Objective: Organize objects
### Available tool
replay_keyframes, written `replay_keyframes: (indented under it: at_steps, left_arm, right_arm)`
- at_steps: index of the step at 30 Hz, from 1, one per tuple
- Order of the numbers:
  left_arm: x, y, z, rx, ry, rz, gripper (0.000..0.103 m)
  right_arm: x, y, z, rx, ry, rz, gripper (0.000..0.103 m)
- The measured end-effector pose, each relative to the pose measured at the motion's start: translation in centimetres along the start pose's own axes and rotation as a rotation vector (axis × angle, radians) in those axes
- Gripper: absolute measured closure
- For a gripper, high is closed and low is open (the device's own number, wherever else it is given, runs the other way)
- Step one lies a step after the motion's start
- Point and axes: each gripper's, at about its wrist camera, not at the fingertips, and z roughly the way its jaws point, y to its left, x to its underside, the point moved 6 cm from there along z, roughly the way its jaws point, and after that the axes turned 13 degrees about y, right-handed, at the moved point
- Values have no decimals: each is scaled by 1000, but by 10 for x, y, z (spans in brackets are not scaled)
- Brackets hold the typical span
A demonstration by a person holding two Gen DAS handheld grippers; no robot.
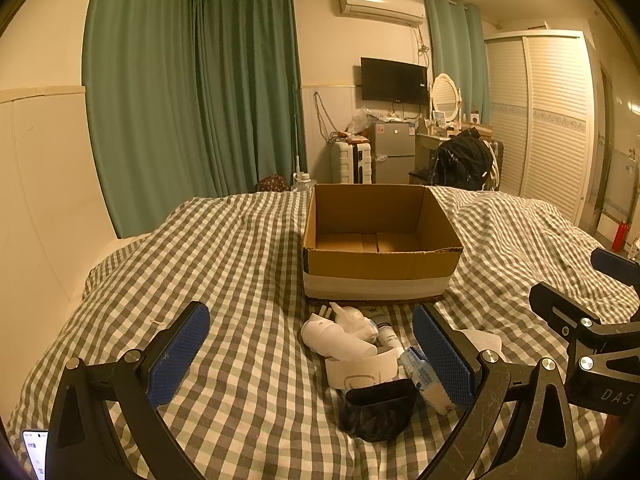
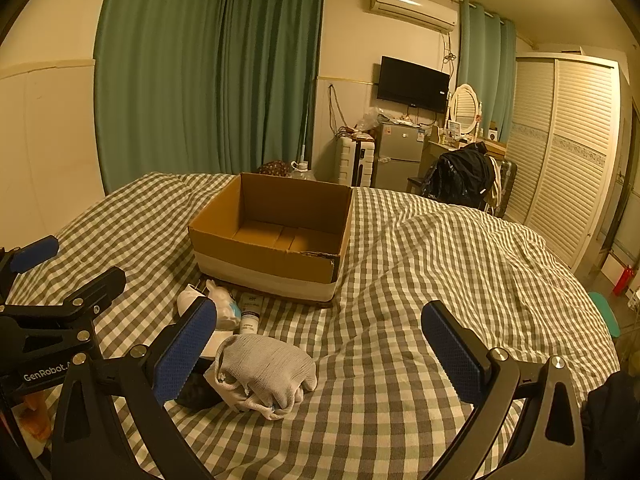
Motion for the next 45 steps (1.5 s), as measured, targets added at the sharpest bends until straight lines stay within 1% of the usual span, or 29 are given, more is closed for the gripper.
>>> replay_keyframes:
  at_steps: [9, 15, 21, 27, 30, 32, 35, 38, 41, 45]
  left_arm:
    - [1, -1, -2, -2, 1, 7, 0]
    - [3, -2, -1, 22, 25, 5, 0]
    - [13, -6, 18, 20, 102, 16, 0]
    - [27, -15, 36, 36, 181, 35, 0]
    - [40, -23, 50, 41, 239, 72, 0]
    - [51, -28, 63, 30, 292, 97, 0]
    - [65, -34, 80, 35, 358, 125, 0]
    - [73, -41, 91, 64, 393, 136, 0]
    - [79, -48, 101, 112, 423, 130, 0]
    - [81, -52, 118, 168, 464, 95, 2]
  right_arm:
    - [-1, -2, -5, -2, 0, -8, 1]
    - [-2, -2, -8, -14, 3, -20, 2]
    - [0, -2, -2, -28, 33, -27, 5]
    - [6, 0, 10, -43, 82, -34, 6]
    - [10, 0, 20, -45, 113, -31, 6]
    - [13, -2, 26, -51, 134, -23, 6]
    - [17, -5, 34, -61, 157, -9, 7]
    - [21, -5, 41, -68, 175, -5, 7]
    - [23, -4, 50, -82, 202, -6, 7]
    - [25, 1, 67, -117, 251, -4, 11]
